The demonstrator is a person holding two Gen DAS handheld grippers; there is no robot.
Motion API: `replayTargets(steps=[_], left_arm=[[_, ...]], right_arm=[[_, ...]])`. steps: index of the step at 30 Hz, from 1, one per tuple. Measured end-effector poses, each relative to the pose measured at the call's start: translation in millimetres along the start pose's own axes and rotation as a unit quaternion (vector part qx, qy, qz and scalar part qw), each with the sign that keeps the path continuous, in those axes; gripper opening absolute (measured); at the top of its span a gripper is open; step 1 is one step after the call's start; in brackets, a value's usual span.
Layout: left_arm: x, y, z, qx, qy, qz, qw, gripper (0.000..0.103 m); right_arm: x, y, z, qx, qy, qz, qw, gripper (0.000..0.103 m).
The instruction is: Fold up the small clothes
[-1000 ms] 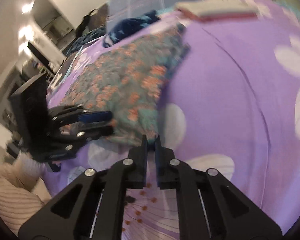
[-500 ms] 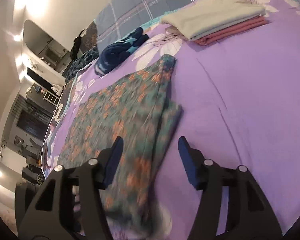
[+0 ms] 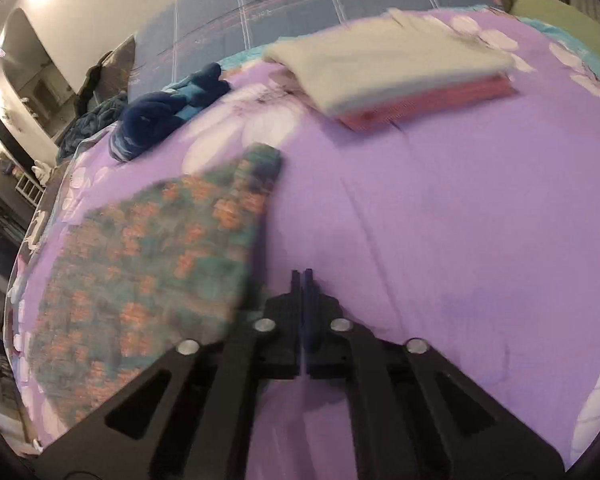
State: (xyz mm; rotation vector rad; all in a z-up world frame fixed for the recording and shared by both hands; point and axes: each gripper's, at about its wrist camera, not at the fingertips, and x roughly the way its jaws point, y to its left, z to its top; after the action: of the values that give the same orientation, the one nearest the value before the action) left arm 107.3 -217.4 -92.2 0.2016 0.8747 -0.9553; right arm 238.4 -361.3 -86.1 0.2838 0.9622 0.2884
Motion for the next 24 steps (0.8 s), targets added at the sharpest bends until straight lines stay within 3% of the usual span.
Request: replayTargets(steps=[2, 5, 8, 10, 11, 14, 16, 17, 18, 21, 24], left_arm=[[-4.0, 0.6, -0.1, 0.005, -0.006, 0.000, 1.0000, 0.017], [-10.0, -7.6, -2.0, 0.013, -0.013, 0.003, 0.9998, 0.020], [-19.8, -9.0, -8.3, 0.005, -0.025, -0.002, 0.9997, 0.022], [-33.4, -4.5, -11.6, -0.003, -0.033, 0.001, 0.9995, 0.023], [-39.1, -5.4, -16.6, -0.005, -0.035, 0.003, 0.9994, 0.025], [-70.3, -1.3, -33.1, -0.013, -0.047, 0.033, 0.9983, 0.034], [-95.2, 3.9, -49.5, -0.022, -0.057, 0.059, 0.9963, 0.037], [-108.7, 7.1, -58.6, -0.031, -0.064, 0.074, 0.9947, 0.037], [-122.2, 12.6, -68.8, -0.042, -0.070, 0.089, 0.9926, 0.037], [-171.2, 37.4, -104.7, -0.105, -0.095, 0.150, 0.9784, 0.040], [-218.7, 63.8, -145.6, -0.170, -0.113, 0.232, 0.9511, 0.044]], right_arm=[[-12.9, 0.0, -0.7, 0.010, -0.013, 0.003, 1.000, 0.005], [-44.8, 18.5, -10.6, -0.027, -0.036, 0.034, 0.998, 0.007], [-62.4, 37.6, -31.6, -0.074, -0.025, 0.077, 0.994, 0.011], [-52.6, 43.3, -51.8, -0.102, 0.004, 0.038, 0.994, 0.019], [-39.1, 42.2, -64.1, -0.118, 0.024, -0.008, 0.993, 0.022], [-39.1, 45.0, -77.3, -0.129, 0.003, -0.023, 0.991, 0.022], [-52.3, 50.0, -73.8, -0.105, -0.009, -0.033, 0.994, 0.026], [-56.0, 52.5, -72.6, -0.101, -0.017, -0.042, 0.994, 0.034], [-67.8, 58.4, -74.6, -0.107, -0.034, -0.061, 0.992, 0.041], [-87.9, 80.4, -81.2, -0.143, -0.056, -0.071, 0.986, 0.045], [-105.6, 116.4, -94.9, -0.188, -0.092, -0.046, 0.977, 0.047]])
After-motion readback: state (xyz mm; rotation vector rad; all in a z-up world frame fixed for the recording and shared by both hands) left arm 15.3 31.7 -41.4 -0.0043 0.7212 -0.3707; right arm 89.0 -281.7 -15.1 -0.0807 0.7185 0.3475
